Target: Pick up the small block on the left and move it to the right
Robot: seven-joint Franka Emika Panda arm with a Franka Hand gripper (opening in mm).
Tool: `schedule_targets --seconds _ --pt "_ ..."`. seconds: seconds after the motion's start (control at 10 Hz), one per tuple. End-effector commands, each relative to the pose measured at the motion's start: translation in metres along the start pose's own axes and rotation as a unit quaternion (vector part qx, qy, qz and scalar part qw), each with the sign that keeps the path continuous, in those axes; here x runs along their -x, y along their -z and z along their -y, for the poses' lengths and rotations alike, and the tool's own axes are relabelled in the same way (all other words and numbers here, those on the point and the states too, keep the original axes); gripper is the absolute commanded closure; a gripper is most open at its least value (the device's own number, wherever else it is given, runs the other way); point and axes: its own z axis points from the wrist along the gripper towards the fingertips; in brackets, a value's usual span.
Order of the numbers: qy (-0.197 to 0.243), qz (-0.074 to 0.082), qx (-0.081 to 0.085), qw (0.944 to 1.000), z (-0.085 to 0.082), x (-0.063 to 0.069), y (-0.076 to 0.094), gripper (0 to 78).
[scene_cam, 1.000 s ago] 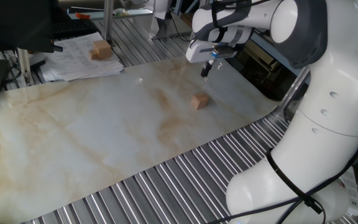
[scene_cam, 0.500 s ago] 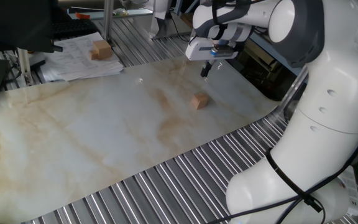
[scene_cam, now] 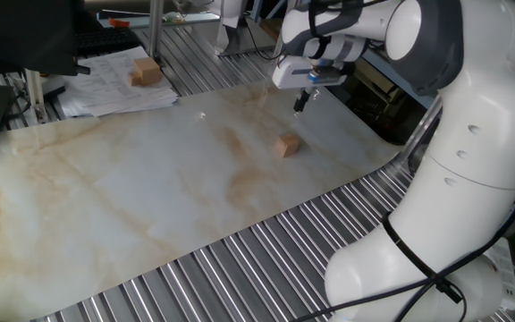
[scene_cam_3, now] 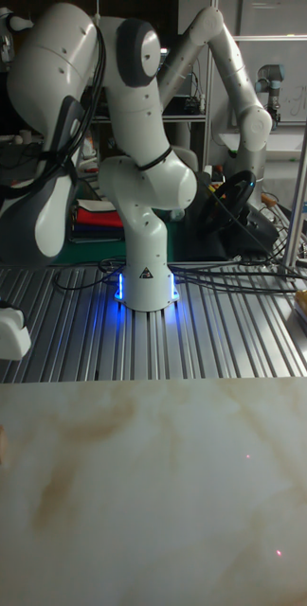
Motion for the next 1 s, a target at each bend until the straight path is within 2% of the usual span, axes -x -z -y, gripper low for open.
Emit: schedule_targets --seconds 0.1,0.5,0.7,1.0 --pt "0.008 0.006 0.004 0.9999 0.010 -0.019 -0.021 77.6" --pt "0.013 0.007 0.003 0.9999 0.025 -0.019 -0.044 77.6" --pt "0.011 0.010 0.004 0.9999 0.024 -0.020 -0.054 77.6" --pt "0.040 0.022 0.009 0.9989 0.021 -0.017 -0.067 77.6"
